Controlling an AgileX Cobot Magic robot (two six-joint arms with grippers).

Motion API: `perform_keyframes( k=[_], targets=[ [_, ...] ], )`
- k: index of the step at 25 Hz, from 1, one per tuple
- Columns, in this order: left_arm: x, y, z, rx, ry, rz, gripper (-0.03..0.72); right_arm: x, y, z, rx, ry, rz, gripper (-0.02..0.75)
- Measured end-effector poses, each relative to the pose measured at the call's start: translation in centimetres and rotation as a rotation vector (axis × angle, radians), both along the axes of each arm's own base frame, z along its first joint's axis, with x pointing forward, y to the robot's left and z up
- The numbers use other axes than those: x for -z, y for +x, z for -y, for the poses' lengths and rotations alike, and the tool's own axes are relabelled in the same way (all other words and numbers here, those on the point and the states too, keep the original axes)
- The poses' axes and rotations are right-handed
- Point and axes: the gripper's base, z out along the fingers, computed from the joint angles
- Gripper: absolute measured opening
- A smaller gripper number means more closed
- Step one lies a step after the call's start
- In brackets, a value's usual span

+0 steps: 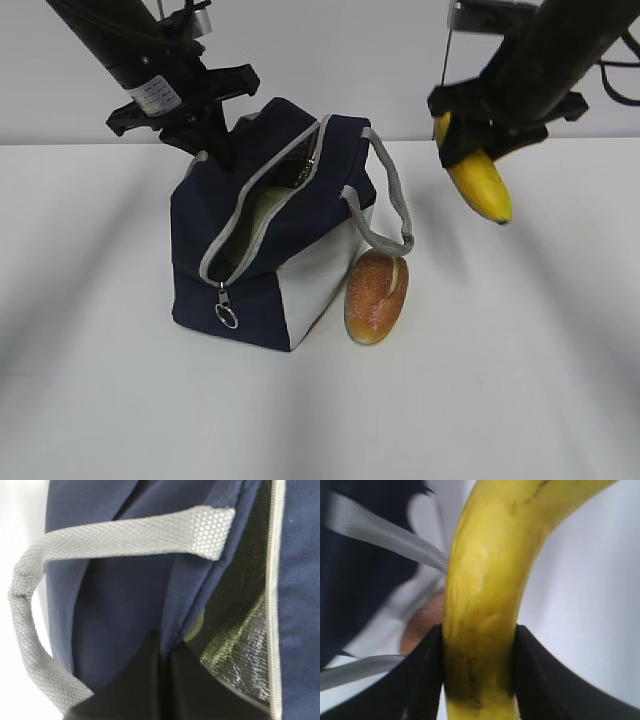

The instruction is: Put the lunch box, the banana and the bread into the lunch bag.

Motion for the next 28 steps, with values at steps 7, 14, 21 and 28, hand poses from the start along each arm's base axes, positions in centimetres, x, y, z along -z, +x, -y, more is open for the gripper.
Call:
perform_keyframes(
  k=[7,14,21,28],
  targets=[
    [0.0,0.0,0.0,0.000,-0.003,-0.001,-0.003,-4.7,-1.0,-4.3,-0.124,0.502,0.068,0.295],
    [0.0,0.0,0.1,-0.001,-0.012,-0.004,-0.003,-2.2,0.4,-7.8,-0.096,0.735,-0.022,0.295],
    [0.0,0.0,0.1,-0.001,-0.014,-0.004,-0.003,2.7,2.0,-9.1,-0.052,0.748,-0.126,0.295],
    [0.0,0.0,0.1,-0.001,-0.015,-0.005,-0.003,5.9,2.4,-9.0,-0.038,0.671,-0.207,0.295]
  ],
)
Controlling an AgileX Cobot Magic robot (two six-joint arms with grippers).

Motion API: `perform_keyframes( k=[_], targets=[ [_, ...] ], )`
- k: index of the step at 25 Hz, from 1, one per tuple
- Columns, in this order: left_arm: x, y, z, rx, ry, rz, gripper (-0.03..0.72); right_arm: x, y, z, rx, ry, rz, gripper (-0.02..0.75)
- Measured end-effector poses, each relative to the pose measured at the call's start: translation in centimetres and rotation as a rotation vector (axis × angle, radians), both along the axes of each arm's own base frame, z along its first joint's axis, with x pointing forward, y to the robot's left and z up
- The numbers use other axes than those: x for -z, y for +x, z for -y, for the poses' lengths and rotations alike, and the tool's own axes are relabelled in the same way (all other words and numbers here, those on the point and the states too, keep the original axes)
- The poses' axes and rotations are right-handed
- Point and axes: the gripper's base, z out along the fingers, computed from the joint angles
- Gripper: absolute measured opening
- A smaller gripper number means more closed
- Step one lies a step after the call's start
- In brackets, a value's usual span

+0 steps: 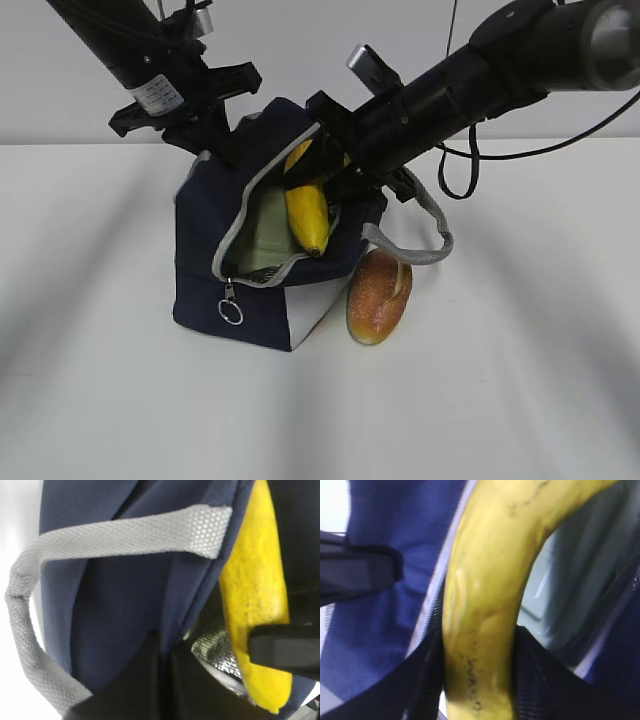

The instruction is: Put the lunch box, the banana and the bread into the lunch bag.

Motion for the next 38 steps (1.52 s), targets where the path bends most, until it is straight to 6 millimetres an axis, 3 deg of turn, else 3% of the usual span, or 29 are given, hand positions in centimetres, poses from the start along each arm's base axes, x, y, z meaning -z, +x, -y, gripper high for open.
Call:
perform_keyframes(
  k=[18,20,25,29,33,38],
  targets=[
    [-0.3,-0.1,0.6,-0.006,-0.076,-0.022,-0.003,1.3,1.3,-0.7,0.120,0.099,-0.031,0.307],
    [-0.3,-0.1,0.6,-0.007,-0.078,-0.023,-0.003,1.6,1.4,-0.8,0.117,0.105,-0.033,0.349],
    [-0.3,-0.1,0.6,-0.007,-0.078,-0.023,-0.003,1.3,1.3,-0.9,0.093,0.129,-0.037,0.543],
    [-0.3,-0.1,0.6,-0.007,-0.078,-0.024,-0.003,1.1,0.9,-1.1,0.029,0.132,-0.024,0.543],
    [-0.3,-0.1,0.6,-0.007,-0.078,-0.024,-0.003,-1.1,-0.2,-0.5,-0.055,0.066,0.047,0.522],
    [-0.3,-0.1,0.5,-0.007,-0.074,-0.022,-0.003,-5.8,-2.7,1.2,-0.091,-0.110,0.160,0.519]
  ],
)
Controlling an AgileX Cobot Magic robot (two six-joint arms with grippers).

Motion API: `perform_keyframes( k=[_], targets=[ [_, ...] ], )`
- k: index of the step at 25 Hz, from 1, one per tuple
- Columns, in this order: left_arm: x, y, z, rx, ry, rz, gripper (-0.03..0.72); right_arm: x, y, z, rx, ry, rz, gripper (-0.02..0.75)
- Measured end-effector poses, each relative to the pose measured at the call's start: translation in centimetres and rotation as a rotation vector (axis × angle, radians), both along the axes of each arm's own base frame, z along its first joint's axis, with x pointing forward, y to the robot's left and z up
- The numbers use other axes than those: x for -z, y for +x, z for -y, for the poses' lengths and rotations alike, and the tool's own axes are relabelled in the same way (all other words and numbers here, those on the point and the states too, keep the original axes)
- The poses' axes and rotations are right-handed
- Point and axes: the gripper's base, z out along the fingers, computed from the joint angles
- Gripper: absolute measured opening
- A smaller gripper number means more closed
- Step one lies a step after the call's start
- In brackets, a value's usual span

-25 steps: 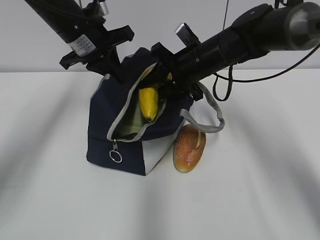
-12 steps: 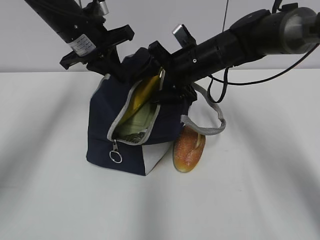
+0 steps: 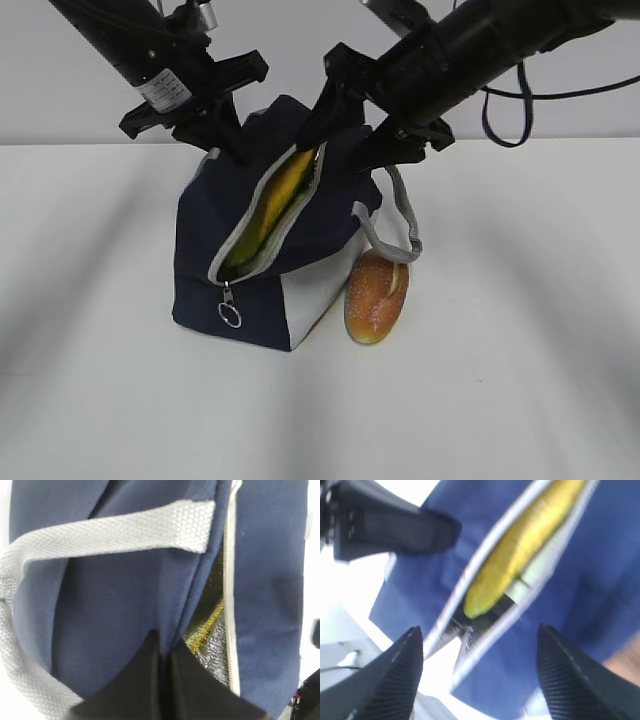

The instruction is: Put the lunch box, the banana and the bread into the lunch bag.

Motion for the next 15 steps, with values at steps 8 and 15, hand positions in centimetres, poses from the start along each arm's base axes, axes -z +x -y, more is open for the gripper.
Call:
perform_keyframes(
  k=[8,15],
  targets=[
    [0.0,0.0,0.0,0.000,0.002,0.001,-0.003,0.6,-5.4,2.2,0.066,-0.085,-0.007,0.518],
    [0.0,0.0,0.0,0.000,0.002,0.001,-0.003,4.6,-9.9,4.2,0.206,-0.140,-0.033,0.517]
  ],
)
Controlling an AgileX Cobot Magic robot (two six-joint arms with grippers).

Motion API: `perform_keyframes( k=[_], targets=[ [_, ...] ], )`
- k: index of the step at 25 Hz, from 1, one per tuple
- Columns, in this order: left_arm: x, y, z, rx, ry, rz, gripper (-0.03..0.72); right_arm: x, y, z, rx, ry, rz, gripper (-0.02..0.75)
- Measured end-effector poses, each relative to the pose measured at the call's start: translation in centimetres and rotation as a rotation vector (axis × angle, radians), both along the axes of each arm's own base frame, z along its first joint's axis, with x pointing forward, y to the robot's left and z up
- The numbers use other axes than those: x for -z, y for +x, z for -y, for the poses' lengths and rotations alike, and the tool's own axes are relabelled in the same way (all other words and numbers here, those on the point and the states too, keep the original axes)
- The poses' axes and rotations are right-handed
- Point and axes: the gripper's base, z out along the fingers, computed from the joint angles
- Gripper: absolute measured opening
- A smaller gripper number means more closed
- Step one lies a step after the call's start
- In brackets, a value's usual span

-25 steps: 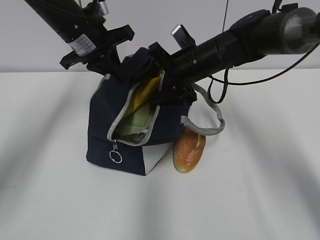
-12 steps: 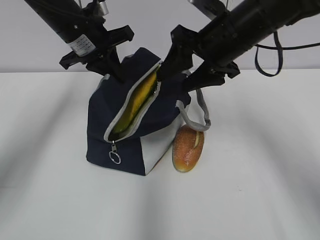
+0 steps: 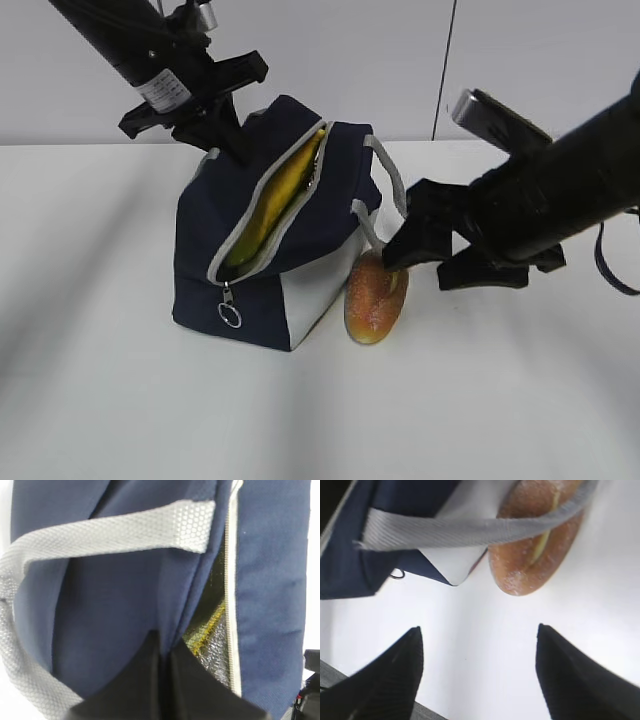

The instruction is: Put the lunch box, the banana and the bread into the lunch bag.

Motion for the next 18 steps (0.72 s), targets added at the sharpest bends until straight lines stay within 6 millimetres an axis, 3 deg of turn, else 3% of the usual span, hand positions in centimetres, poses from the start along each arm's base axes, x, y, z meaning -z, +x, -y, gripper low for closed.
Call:
perform_keyframes(
  k=[5,11,18],
  targets=[
    [0.0,0.0,0.0,0.000,0.000,0.000,-0.003,1.9,-1.3,0.5,0.043,-0.013,-0.039,0.516],
    [0.0,0.0,0.0,0.000,0.000,0.000,-0.003,4.2,-0.2,0.3,0.080,-0.006,-0.065,0.519],
    [0.0,0.0,0.0,0.000,0.000,0.000,-0.003,6.6,1.2,-0.4,0.132,0.071,-0.072,0.657]
  ],
)
